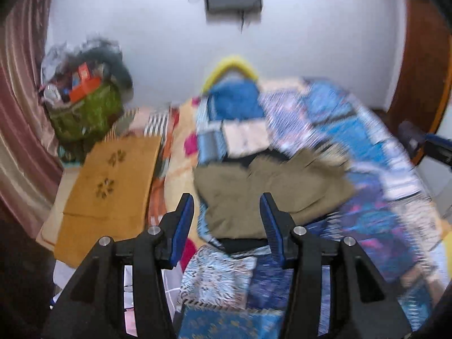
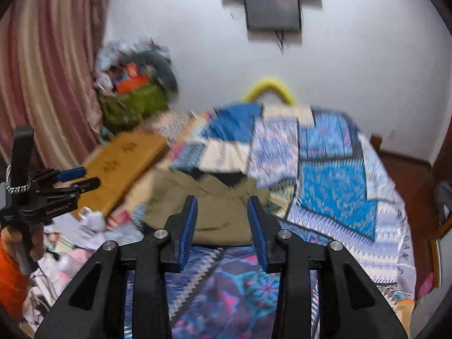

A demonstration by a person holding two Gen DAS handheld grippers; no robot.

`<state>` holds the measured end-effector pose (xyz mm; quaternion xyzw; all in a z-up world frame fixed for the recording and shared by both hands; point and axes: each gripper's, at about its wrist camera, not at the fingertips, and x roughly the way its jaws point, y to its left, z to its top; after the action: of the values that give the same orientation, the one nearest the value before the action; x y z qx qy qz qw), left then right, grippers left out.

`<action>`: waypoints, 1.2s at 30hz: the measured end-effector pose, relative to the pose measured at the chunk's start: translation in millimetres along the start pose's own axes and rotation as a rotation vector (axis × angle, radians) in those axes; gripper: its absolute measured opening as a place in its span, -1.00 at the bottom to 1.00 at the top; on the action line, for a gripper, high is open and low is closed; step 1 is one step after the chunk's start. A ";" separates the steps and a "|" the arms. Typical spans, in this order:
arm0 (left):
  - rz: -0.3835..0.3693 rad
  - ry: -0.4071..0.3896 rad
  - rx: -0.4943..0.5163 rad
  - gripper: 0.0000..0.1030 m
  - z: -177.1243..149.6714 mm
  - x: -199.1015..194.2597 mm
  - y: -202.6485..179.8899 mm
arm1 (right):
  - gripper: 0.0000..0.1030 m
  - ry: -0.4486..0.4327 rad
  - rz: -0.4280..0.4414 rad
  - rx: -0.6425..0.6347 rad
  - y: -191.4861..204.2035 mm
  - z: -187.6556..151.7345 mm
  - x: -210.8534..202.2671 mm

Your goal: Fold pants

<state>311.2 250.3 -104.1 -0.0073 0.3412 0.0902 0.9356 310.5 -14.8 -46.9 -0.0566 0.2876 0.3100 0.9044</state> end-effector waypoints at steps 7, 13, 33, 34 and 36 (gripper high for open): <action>-0.062 -0.258 -0.011 -0.05 -4.6 -148.9 -28.4 | -0.26 -0.242 0.070 -0.018 37.5 -0.9 -113.4; -0.071 -0.420 -0.029 0.06 -33.5 -241.8 -48.4 | -0.26 -0.429 0.051 -0.041 64.6 -23.2 -194.5; -0.035 -0.566 -0.035 1.00 -81.0 -323.7 -71.9 | 1.00 -0.511 -0.041 0.020 78.3 -51.6 -221.5; -0.035 -0.562 -0.036 1.00 -81.3 -322.0 -72.4 | 1.00 -0.510 -0.042 0.022 79.0 -54.6 -224.0; -0.033 -0.559 -0.037 1.00 -82.4 -318.9 -72.3 | 1.00 -0.503 -0.046 0.025 78.5 -53.3 -221.0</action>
<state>31.8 120.7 33.3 -0.0049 0.0682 0.0799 0.9945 96.1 -83.7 37.7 0.0268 0.0561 0.2902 0.9549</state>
